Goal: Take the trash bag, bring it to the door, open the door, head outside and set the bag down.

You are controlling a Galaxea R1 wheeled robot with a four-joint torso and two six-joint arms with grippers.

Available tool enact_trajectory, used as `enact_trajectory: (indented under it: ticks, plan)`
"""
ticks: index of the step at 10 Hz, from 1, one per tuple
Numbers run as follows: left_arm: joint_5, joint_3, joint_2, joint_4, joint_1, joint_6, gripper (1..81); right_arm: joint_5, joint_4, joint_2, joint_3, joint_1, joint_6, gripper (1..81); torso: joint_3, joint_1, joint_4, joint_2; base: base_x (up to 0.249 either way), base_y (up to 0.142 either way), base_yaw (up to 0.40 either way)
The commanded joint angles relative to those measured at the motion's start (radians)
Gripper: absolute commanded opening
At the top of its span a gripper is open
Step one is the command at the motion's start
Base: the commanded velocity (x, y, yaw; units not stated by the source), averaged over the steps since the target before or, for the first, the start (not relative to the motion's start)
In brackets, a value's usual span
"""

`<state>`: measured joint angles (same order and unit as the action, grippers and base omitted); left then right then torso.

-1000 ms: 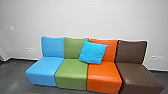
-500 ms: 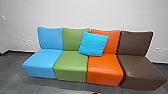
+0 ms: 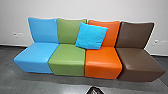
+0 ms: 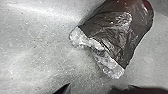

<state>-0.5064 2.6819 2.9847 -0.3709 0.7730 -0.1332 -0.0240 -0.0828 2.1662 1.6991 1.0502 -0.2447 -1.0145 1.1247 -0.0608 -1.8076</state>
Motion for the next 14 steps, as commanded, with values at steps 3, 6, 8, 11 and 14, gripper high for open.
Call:
enact_trajectory:
  ticks: [3, 6, 8, 11, 14]
  plan:
    - [-0.090, 0.015, 0.021, -0.003, -0.140, -0.003, 81.1, -0.050, -0.012, -0.058, -0.013, -0.063, -0.001, 81.1, -0.123, 0.108, -0.104, -0.170, 0.000, 0.000, 0.000]
    - [-0.107, 0.015, 0.039, -0.003, -0.169, -0.003, 81.1, -0.050, -0.012, -0.059, -0.015, -0.068, -0.001, 81.1, -0.149, 0.180, -0.104, -0.284, 0.000, 0.000, 0.000]
    - [-0.113, 0.019, 0.056, -0.007, -0.186, -0.003, 81.1, -0.050, -0.012, -0.062, -0.018, -0.071, -0.001, 81.1, -0.144, 0.224, -0.131, -0.353, 0.000, 0.000, 0.000]
    - [-0.116, 0.026, 0.067, -0.005, -0.195, -0.002, 81.1, -0.050, -0.012, -0.064, -0.018, -0.071, -0.001, 81.1, -0.149, 0.293, -0.133, -0.464, 0.000, 0.000, 0.000]
    - [-0.115, 0.026, 0.085, -0.003, -0.206, -0.002, 81.1, -0.050, -0.014, -0.067, -0.023, -0.072, -0.001, 81.1, -0.247, 0.360, -0.133, -0.573, 0.000, 0.000, 0.000]
